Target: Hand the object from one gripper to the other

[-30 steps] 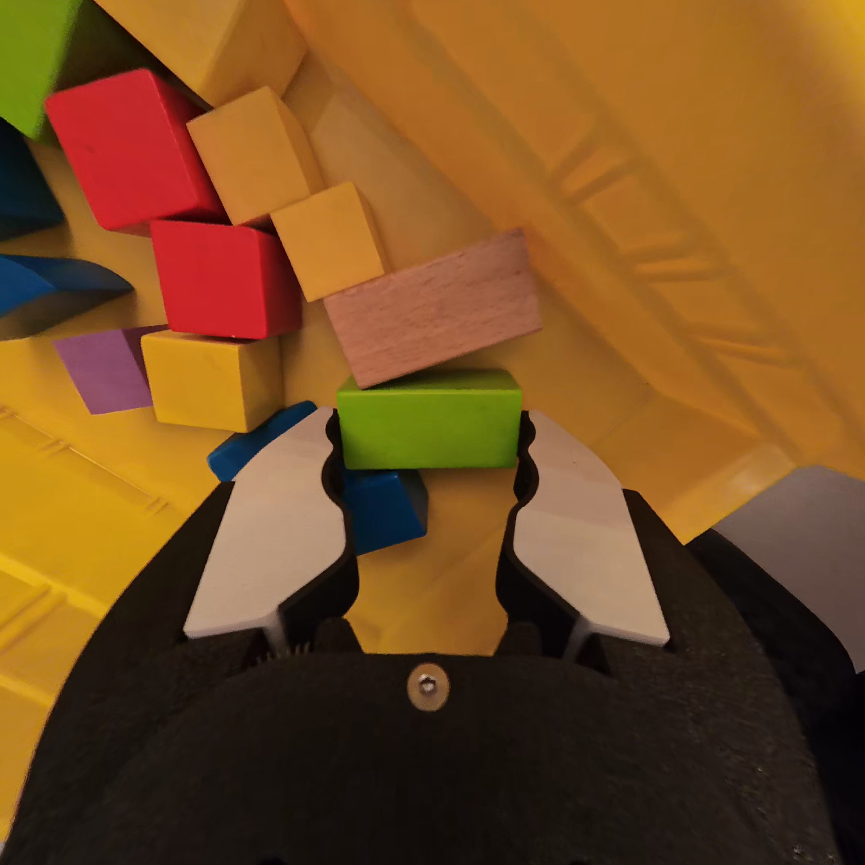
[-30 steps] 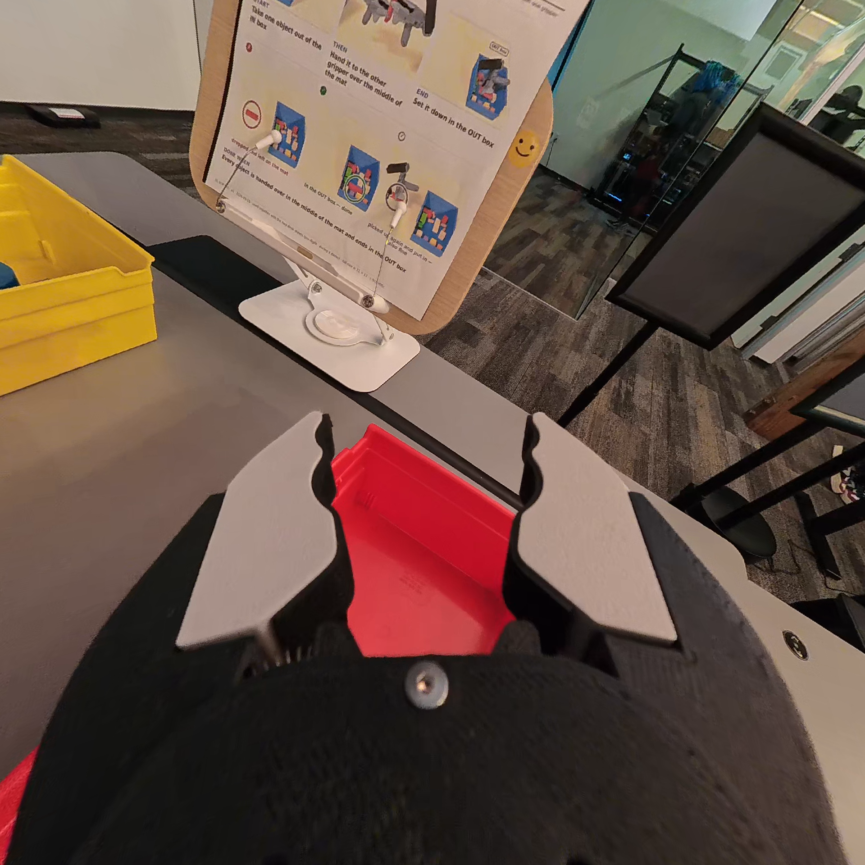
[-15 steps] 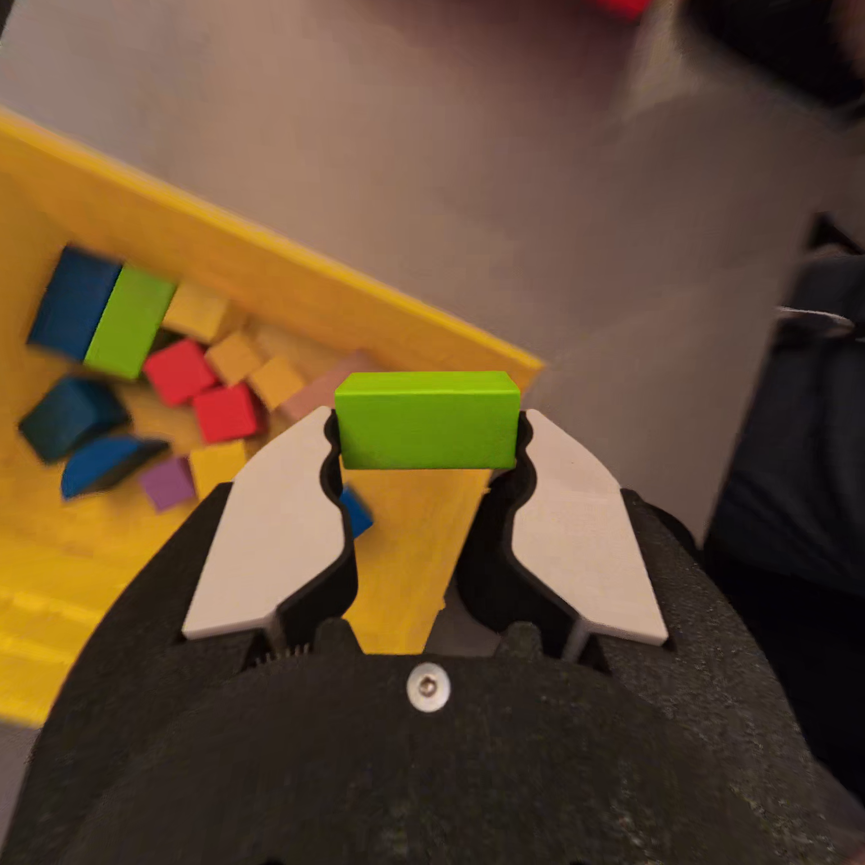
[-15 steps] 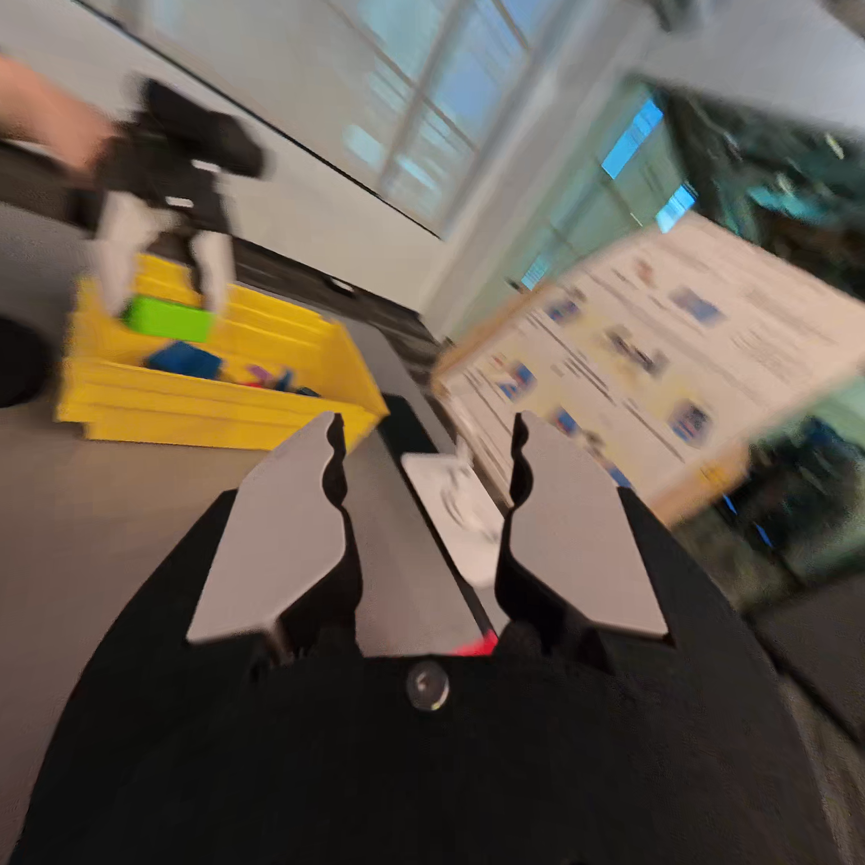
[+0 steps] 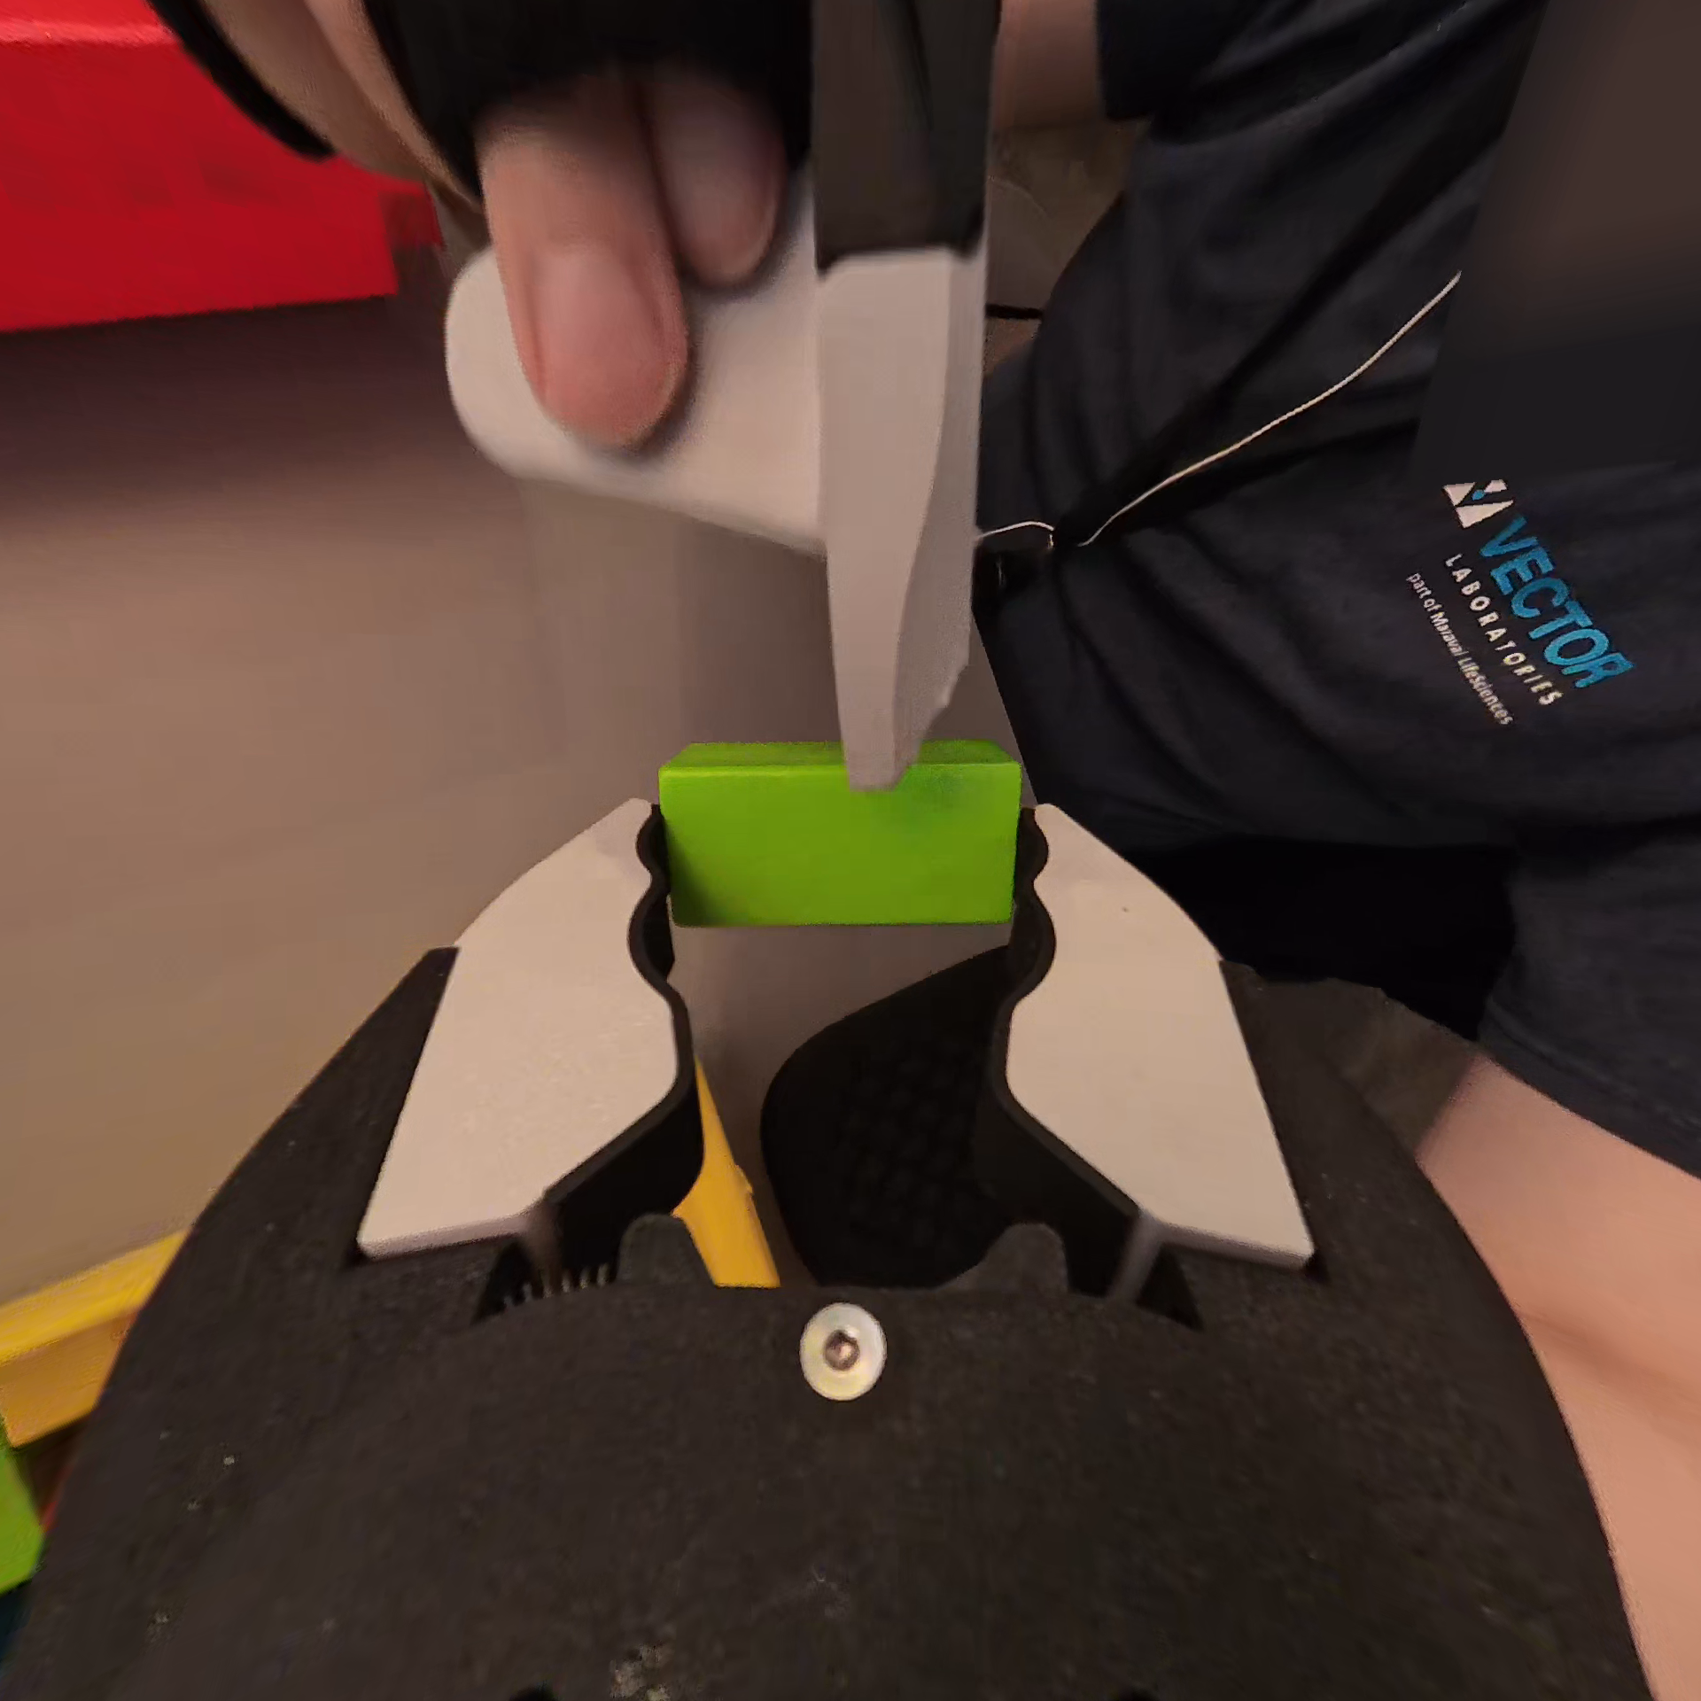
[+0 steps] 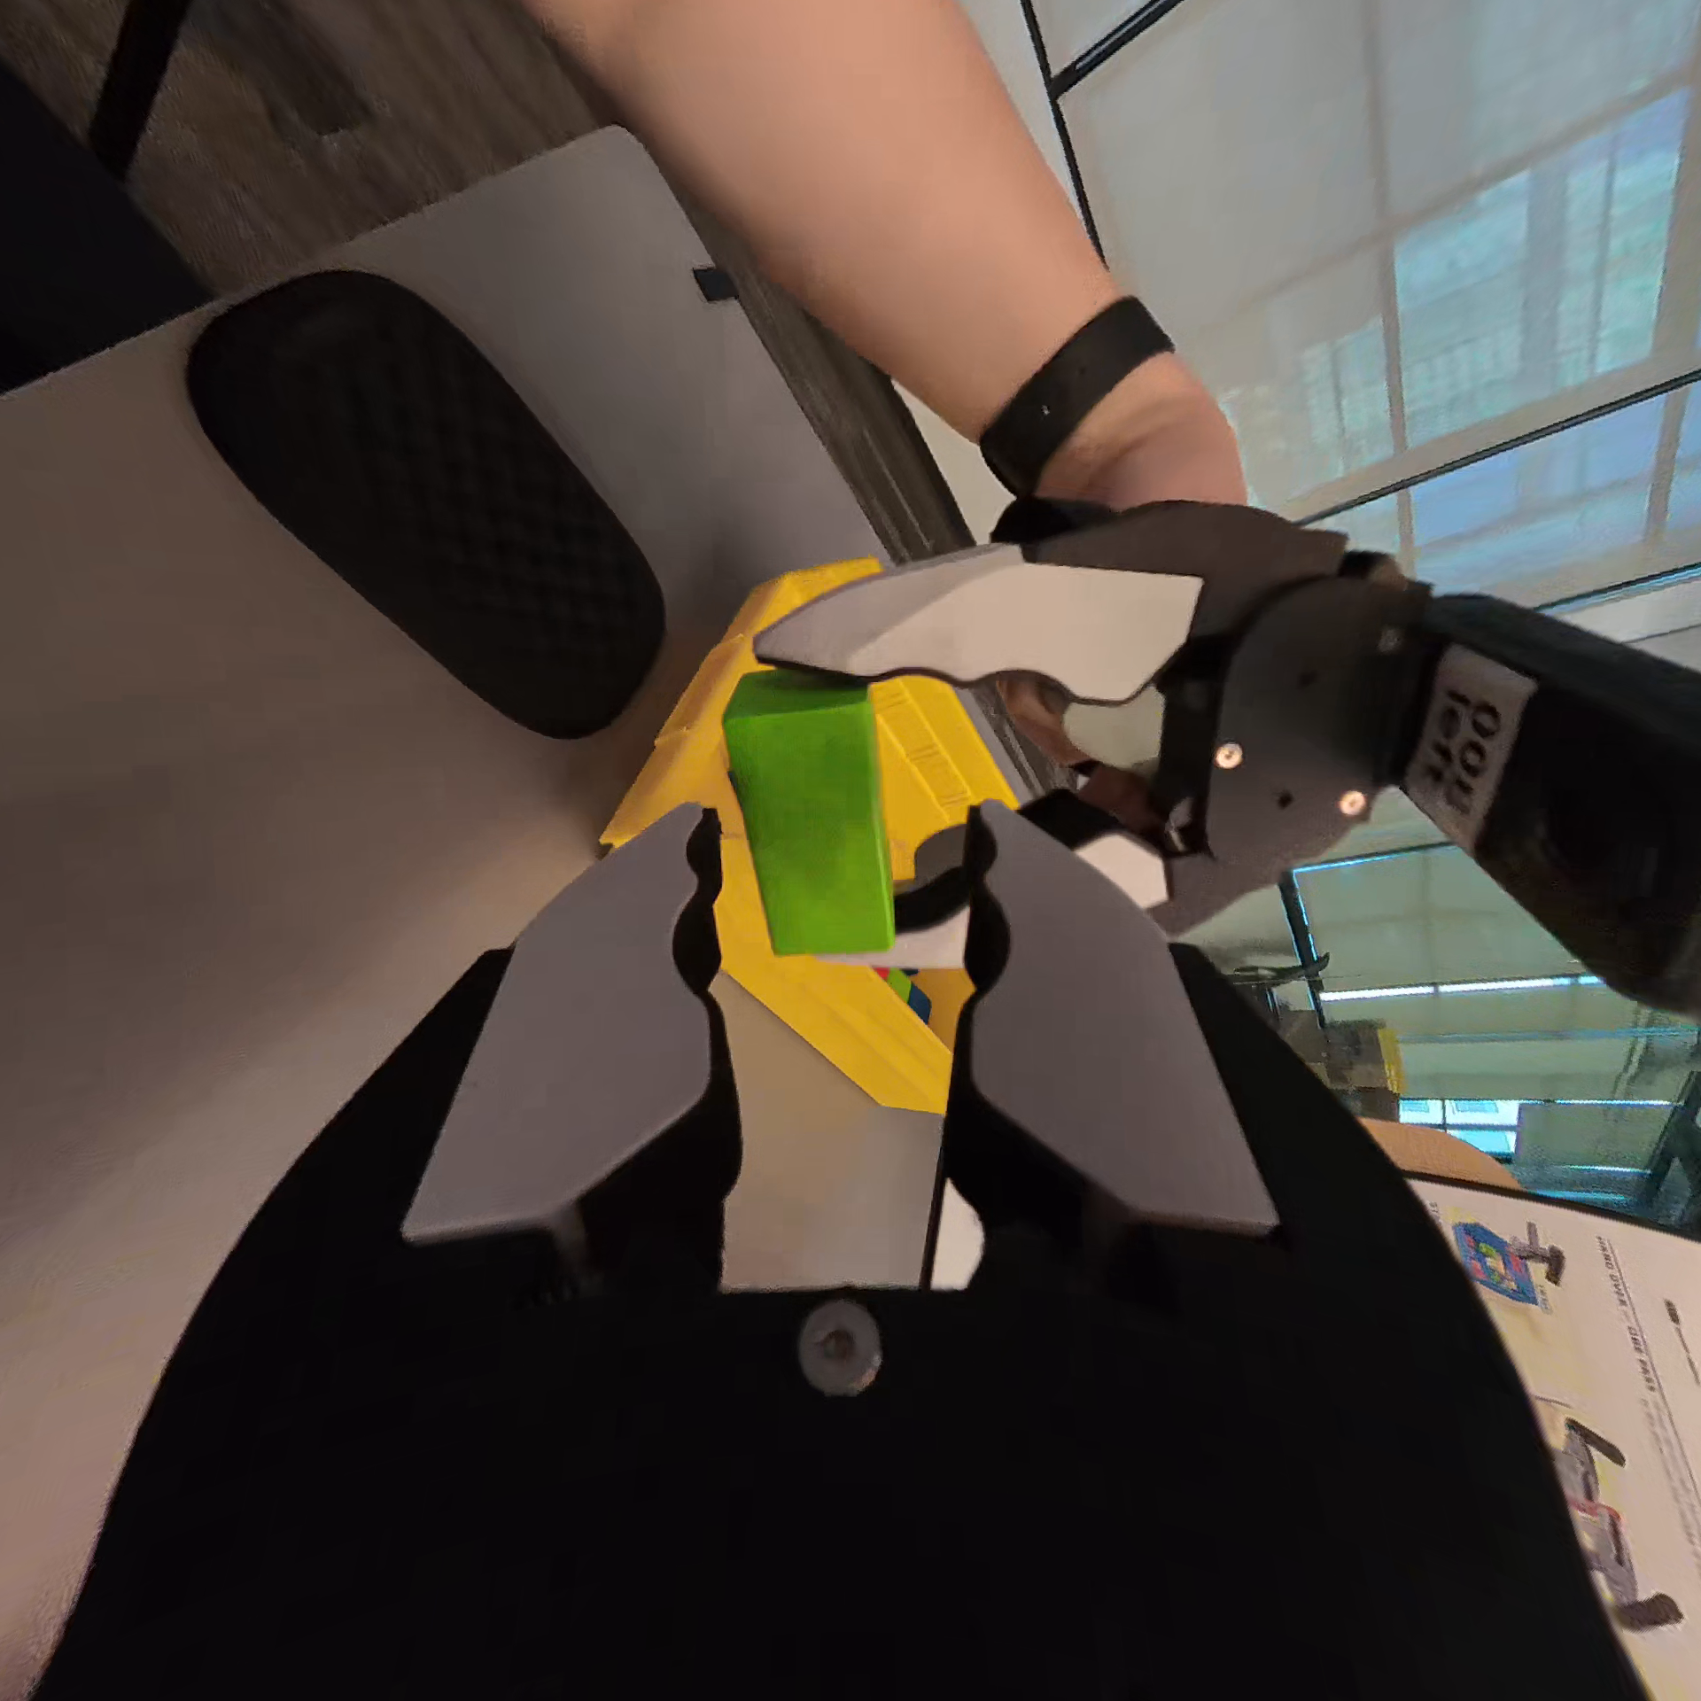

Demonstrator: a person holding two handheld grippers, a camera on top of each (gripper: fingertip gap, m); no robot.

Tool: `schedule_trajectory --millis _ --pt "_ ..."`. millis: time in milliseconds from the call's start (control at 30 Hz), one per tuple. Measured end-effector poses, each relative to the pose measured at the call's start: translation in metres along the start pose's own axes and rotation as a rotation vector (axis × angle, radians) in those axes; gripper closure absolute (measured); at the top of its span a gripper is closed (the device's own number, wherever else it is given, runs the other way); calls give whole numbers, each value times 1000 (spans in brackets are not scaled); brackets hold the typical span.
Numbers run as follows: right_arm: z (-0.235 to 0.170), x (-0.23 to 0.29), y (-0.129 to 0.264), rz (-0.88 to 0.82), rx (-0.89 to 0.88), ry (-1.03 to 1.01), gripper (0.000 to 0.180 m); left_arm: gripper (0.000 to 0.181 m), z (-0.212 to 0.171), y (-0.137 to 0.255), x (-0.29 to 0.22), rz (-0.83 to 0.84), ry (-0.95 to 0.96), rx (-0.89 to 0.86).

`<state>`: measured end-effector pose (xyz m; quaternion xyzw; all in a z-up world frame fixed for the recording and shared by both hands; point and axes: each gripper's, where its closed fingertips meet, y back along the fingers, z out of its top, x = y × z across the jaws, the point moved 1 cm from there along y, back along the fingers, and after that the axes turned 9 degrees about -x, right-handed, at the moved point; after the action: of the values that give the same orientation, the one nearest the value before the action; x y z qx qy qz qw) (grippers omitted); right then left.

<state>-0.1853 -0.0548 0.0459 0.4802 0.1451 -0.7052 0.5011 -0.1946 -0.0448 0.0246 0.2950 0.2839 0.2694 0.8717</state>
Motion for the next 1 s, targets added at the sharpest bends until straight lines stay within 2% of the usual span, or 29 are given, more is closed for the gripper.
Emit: schedule_trajectory --millis 300,433,500,667,733,833,933,1000 --pt "-9 -9 16 -41 80 50 145 109 36 2 6 -39 -98 -55" --pt "-11 -16 21 -74 86 56 146 109 43 6 10 -51 -121 -79" --pt "-15 -17 25 -70 106 44 147 102 50 7 14 -55 -112 -105" --pt "-34 -24 45 -80 195 -8 147 89 75 25 34 122 -198 -240" --pt "-49 -30 63 -102 247 -53 147 86 85 38 43 244 -226 -332" --pt "-84 -45 104 -187 335 -187 147 91 96 59 53 442 -248 -498" --pt "-132 -61 165 -367 406 -403 147 98 99 70 52 559 -281 -664" --pt "-167 -53 202 -430 458 -585 147 103 96 70 48 573 -310 -745"
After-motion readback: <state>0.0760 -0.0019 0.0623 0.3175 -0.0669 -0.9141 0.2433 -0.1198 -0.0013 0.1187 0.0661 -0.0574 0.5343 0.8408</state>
